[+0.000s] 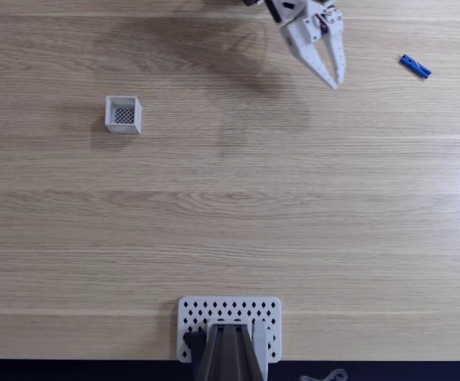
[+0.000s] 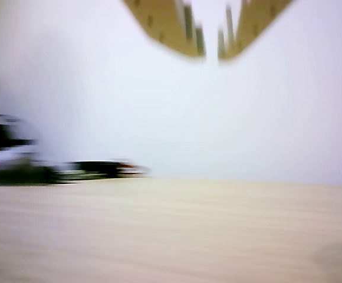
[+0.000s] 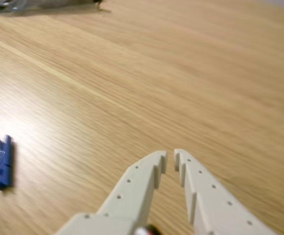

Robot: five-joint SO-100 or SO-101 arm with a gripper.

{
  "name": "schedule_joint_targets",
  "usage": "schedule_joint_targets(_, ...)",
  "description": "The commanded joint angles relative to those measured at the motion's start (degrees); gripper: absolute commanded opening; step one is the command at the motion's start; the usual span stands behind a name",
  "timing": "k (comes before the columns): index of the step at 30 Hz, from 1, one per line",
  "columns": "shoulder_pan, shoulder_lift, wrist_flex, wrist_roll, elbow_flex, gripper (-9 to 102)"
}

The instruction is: Grasp a peg and put it in the crate.

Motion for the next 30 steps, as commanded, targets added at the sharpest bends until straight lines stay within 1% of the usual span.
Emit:
schedule_joint_targets(1,-3.96,0.53,12.04,8.44,-10.90,0)
schedule_joint_targets(4,-6.68,0.53,27.86,13.54,-18.28,0)
schedule_joint_targets(6,-8.70,0.09,38.58,15.21,-23.82,0)
schedule_joint_targets(9,-12.57,0.00,54.23,14.41,-31.99,0)
schedule_joint_targets(11,-14.94,-0.18,62.67,12.83,-36.39,0)
schedule_joint_targets(13,-17.05,-1.14,68.91,10.99,-40.17,0)
schedule_joint_targets(15,-18.54,-3.60,71.63,9.67,-43.33,0)
schedule_joint_targets(18,-20.92,-7.65,71.81,10.11,-46.85,0)
schedule_joint_targets(24,-29.71,-15.47,71.63,16.96,-56.60,0)
schedule_joint_targets(30,-32.43,-24.17,72.60,18.46,-67.15,1)
